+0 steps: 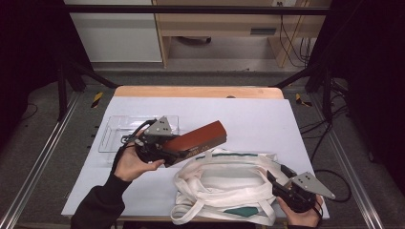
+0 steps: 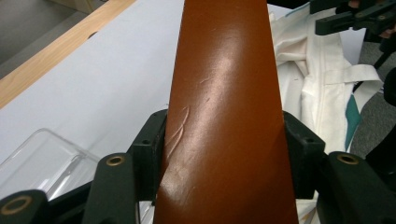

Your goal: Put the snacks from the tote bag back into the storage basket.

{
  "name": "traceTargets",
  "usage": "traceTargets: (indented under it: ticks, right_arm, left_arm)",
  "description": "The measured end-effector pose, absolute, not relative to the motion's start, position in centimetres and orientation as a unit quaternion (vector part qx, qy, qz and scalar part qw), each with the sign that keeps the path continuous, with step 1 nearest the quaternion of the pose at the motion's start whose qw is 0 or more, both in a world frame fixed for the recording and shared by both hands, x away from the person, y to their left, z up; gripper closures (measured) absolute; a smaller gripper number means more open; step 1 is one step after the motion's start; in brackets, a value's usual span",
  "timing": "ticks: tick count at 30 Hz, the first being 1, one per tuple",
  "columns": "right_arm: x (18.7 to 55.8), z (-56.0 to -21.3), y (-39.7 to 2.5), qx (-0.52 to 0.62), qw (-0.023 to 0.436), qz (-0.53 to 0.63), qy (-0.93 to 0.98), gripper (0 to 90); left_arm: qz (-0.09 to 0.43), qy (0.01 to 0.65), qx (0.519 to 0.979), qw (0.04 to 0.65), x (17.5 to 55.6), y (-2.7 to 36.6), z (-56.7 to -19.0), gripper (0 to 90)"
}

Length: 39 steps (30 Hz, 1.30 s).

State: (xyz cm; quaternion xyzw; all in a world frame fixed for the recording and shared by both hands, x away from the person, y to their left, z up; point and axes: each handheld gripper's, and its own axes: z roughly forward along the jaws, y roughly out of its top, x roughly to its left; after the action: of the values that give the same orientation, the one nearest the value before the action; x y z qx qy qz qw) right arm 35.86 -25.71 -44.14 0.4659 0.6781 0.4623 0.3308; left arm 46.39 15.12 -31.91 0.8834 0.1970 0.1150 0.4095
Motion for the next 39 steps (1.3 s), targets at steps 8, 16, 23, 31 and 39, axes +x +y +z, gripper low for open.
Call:
traceTargets:
  ticks: [8,16,23,31,39]
  right_arm:
    - [35.8,-44.0,-25.5,0.457,0.336,0.461,0.683,41.8]
    - [35.7,-43.8,-25.5,0.459,0.337,0.462,0.68,37.0]
    - [35.8,-43.8,-25.4,0.458,0.336,0.461,0.682,34.6]
    - [35.8,-43.9,-25.4,0.458,0.335,0.459,0.684,34.3]
    - [35.9,-43.9,-25.3,0.457,0.334,0.459,0.685,33.5]
  left_arm:
    - [0.128,0.225,0.878,0.403,47.6,17.4,-31.7,43.0]
    - [0.142,0.243,0.873,0.398,48.7,19.5,-31.3,43.0]
    - [0.147,0.255,0.871,0.393,49.4,20.5,-31.7,43.1]
    - [0.149,0.27,0.867,0.392,50.0,21.6,-32.2,43.1]
    - [0.152,0.282,0.863,0.392,51.0,23.0,-32.4,43.1]
